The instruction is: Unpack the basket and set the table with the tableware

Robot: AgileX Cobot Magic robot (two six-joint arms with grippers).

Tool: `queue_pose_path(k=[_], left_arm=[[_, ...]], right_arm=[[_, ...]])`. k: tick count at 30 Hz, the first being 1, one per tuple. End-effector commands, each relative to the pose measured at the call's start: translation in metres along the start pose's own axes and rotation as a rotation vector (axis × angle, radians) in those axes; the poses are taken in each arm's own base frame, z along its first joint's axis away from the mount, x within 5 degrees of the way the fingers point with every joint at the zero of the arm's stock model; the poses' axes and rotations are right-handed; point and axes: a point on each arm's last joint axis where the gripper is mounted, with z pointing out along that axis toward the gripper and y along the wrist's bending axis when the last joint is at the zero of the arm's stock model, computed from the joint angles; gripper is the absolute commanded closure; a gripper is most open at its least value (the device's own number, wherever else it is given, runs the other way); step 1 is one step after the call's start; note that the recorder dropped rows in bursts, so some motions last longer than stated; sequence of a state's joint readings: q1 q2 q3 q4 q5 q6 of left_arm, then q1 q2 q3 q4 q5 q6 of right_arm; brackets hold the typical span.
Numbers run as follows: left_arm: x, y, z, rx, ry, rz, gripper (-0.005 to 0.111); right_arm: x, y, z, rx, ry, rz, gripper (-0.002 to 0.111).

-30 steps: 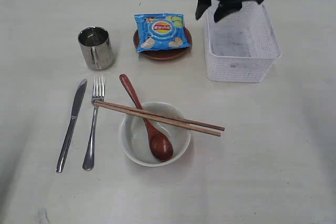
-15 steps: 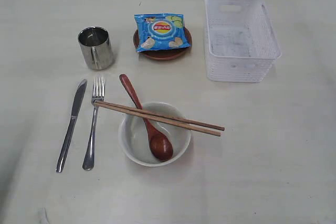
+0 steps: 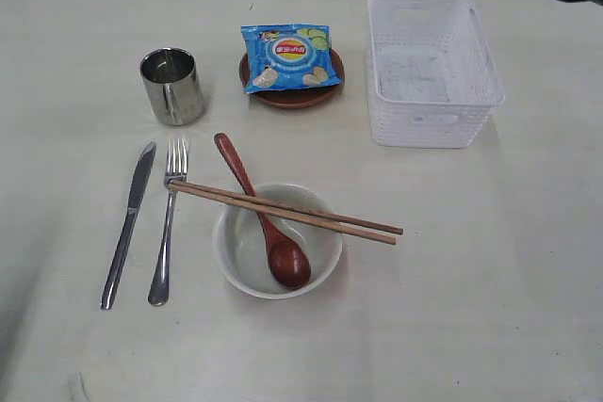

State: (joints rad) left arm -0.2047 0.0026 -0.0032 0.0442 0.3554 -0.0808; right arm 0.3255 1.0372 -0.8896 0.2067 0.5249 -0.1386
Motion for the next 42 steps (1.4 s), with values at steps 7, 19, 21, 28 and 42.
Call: queue_pose_path(k=[7, 19, 21, 28, 42], left_arm=[[0.000, 0.000, 0.000, 0.003, -0.010, 0.005, 0.107], [0.000, 0.000, 0.000, 0.003, -0.010, 0.005, 0.107], [0.000, 0.000, 0.000, 0.003, -0.010, 0.005, 0.107], [0.000, 0.000, 0.000, 0.003, -0.010, 0.005, 0.107], [0.000, 0.000, 0.000, 0.003, -0.010, 0.005, 0.107]], right_arm=[[0.008, 0.004, -0.051, 0.001, -0.143, -0.027, 0.109], [0.046, -0.017, -0.100, 0.163, -0.441, 0.162, 0.109], [0.072, -0.027, -0.095, 0.257, -0.491, 0.218, 0.109], [0.153, -0.033, -0.076, 0.380, -0.594, 0.128, 0.109], [0.185, -0.024, -0.077, 0.331, -0.684, 0.066, 0.109]])
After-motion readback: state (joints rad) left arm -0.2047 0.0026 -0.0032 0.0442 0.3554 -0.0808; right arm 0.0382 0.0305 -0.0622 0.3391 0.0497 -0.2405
